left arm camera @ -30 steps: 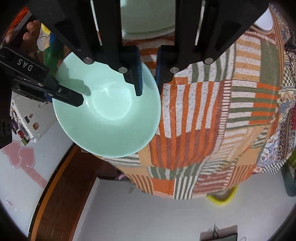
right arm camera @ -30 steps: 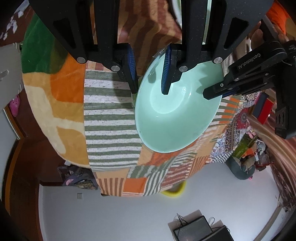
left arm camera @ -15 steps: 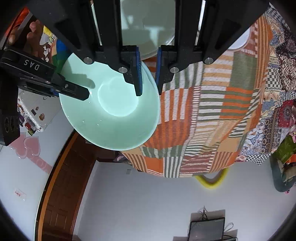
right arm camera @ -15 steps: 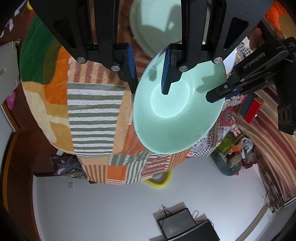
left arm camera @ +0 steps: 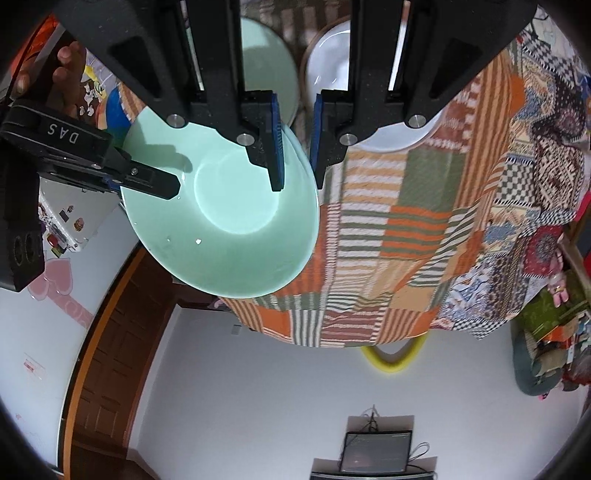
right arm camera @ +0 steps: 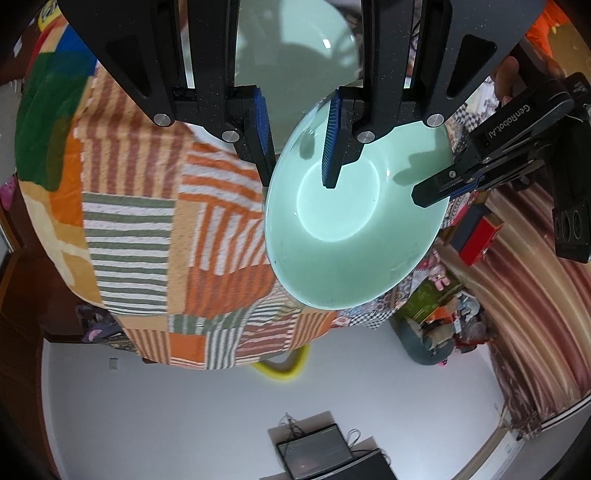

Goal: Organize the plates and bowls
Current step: 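Lift the mint-green bowl and carry it over the nested bowls with both tools, then lower the mint-green bowl into the white bowl and open both tools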

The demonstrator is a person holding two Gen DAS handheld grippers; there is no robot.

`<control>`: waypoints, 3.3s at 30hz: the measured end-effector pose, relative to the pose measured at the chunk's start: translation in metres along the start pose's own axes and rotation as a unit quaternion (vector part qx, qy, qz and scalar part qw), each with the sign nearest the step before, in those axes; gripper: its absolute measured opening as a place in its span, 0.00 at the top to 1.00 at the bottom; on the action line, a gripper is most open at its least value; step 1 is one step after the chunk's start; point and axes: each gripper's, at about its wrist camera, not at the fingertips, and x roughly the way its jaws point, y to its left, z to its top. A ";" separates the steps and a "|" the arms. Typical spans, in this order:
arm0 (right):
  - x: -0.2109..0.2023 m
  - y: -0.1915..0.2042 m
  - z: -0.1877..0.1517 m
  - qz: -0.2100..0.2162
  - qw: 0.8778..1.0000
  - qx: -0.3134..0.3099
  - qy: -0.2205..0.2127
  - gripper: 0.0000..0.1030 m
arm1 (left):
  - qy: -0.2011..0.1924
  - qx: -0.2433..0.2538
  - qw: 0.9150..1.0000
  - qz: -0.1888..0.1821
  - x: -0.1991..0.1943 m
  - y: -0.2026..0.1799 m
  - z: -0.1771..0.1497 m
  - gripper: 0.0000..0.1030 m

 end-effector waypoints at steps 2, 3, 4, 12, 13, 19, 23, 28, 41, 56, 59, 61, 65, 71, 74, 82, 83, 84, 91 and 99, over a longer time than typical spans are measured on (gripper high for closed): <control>0.003 0.008 -0.004 0.006 1.000 -0.003 0.002 0.77 | 0.001 -0.004 1.000 0.007 -0.008 0.009 -0.007 0.88; 0.004 0.011 -0.005 0.009 1.000 -0.004 0.003 0.77 | 0.001 -0.005 1.000 0.010 -0.011 0.014 -0.010 0.88; 0.007 0.015 -0.007 0.014 1.000 -0.005 0.005 0.77 | 0.001 -0.007 1.000 0.013 -0.015 0.018 -0.014 0.88; 0.025 0.045 -0.021 0.038 0.999 -0.021 0.028 0.77 | 0.006 -0.031 0.999 0.035 -0.026 0.051 -0.035 0.88; 0.028 0.050 -0.023 0.038 0.998 -0.025 0.031 0.77 | 0.008 -0.036 0.999 0.037 -0.026 0.055 -0.039 0.88; 0.042 0.069 -0.036 0.043 0.997 -0.035 0.050 0.77 | 0.024 -0.061 0.997 0.048 -0.022 0.080 -0.057 0.88; 0.052 0.077 -0.043 0.045 0.996 -0.035 0.063 0.77 | 0.037 -0.075 0.995 0.052 -0.018 0.090 -0.067 0.88; 0.066 0.082 -0.053 0.040 0.995 -0.036 0.083 0.77 | 0.048 -0.087 0.993 0.060 -0.010 0.100 -0.080 0.88; 0.087 0.095 -0.062 0.024 0.992 -0.050 0.110 0.77 | 0.081 -0.116 0.988 0.063 0.009 0.122 -0.101 0.88; 0.101 0.101 -0.068 0.005 0.990 -0.072 0.124 0.77 | 0.105 -0.125 0.984 0.072 0.027 0.135 -0.113 0.88; 0.103 0.103 -0.069 0.003 0.989 -0.076 0.126 0.77 | 0.107 -0.128 0.983 0.073 0.030 0.138 -0.114 0.88; 0.105 0.104 -0.069 0.002 0.989 -0.077 0.127 0.77 | 0.109 -0.131 0.983 0.071 0.033 0.140 -0.114 0.88; 0.108 0.104 -0.069 0.004 0.989 -0.077 0.129 0.77 | 0.106 -0.127 0.983 0.079 0.035 0.140 -0.113 0.88; 0.106 0.103 -0.067 0.008 0.989 -0.078 0.124 0.75 | 0.105 -0.114 0.984 0.092 0.038 0.136 -0.113 0.88; 0.103 0.103 -0.066 0.005 0.990 -0.082 0.119 0.75 | 0.106 -0.111 0.984 0.096 0.038 0.136 -0.113 0.88; 0.098 0.102 -0.066 0.003 0.990 -0.085 0.113 0.75 | 0.110 -0.099 0.984 0.103 0.040 0.133 -0.113 0.88; 0.097 0.102 -0.066 0.003 0.990 -0.085 0.112 0.75 | 0.112 -0.093 0.984 0.105 0.040 0.131 -0.113 0.87; 0.096 0.103 -0.066 0.002 0.990 -0.085 0.112 0.75 | 0.115 -0.083 0.984 0.107 0.040 0.129 -0.113 0.87; 0.077 0.098 -0.061 -0.015 0.993 -0.087 0.076 0.58 | 0.110 -0.077 0.986 0.101 0.034 0.127 -0.109 0.87; 0.067 0.090 -0.052 -0.014 0.996 -0.077 0.053 0.54 | 0.066 -0.088 0.990 0.090 0.004 0.127 -0.097 0.72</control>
